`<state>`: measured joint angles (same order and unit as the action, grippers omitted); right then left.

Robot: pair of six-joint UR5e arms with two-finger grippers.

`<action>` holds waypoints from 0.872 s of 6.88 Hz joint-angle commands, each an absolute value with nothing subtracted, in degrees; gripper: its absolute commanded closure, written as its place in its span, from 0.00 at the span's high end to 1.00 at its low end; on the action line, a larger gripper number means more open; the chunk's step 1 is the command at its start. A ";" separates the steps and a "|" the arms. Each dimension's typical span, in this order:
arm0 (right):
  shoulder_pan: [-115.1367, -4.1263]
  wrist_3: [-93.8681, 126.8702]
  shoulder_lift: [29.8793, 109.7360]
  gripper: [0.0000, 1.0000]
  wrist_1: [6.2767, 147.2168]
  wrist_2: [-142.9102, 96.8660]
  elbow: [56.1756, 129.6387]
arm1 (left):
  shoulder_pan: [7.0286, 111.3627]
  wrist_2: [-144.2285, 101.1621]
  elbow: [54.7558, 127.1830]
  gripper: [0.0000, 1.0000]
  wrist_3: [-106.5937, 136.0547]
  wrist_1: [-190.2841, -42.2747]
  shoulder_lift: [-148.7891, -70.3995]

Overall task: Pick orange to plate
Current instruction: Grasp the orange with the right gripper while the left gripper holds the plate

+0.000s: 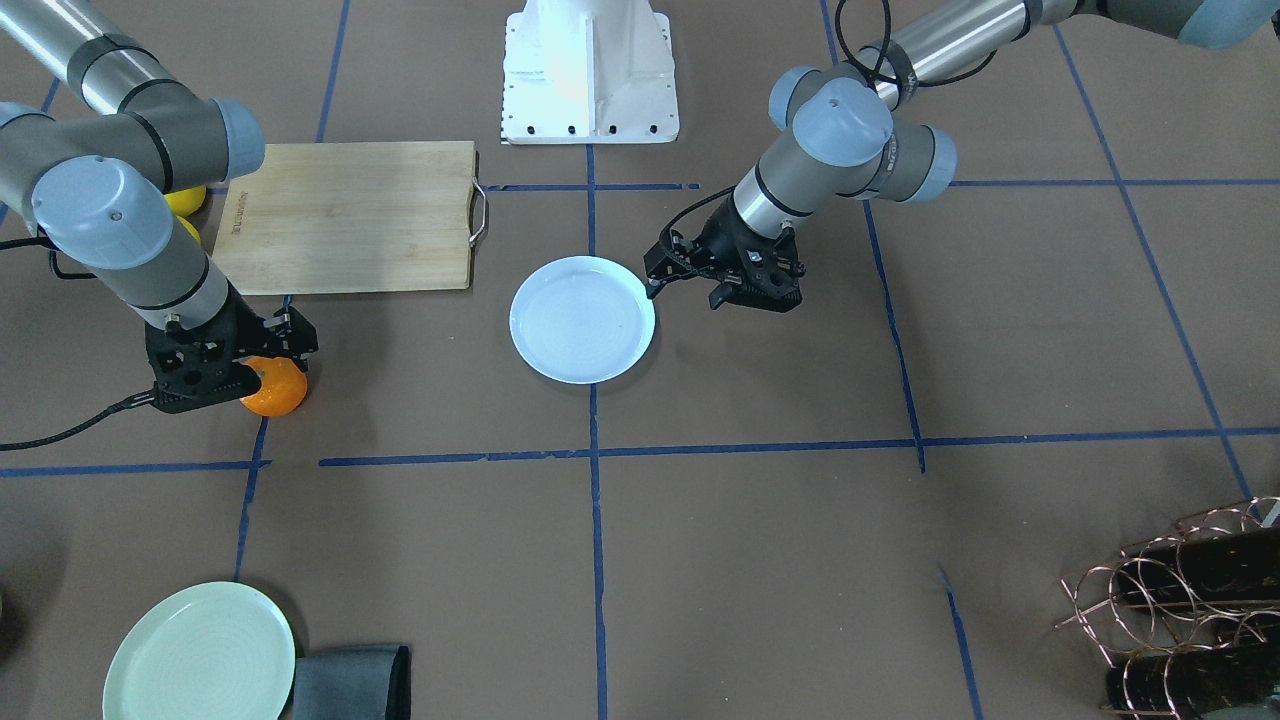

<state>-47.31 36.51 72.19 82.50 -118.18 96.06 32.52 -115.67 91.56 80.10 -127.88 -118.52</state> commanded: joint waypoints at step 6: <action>-45.53 36.56 71.54 0.97 76.38 -116.28 90.35 | 32.52 -115.22 91.67 0.98 80.33 -127.88 -118.56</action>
<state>-45.56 36.60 71.57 77.79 -116.27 91.06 32.52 -115.23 91.58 80.22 -127.88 -118.49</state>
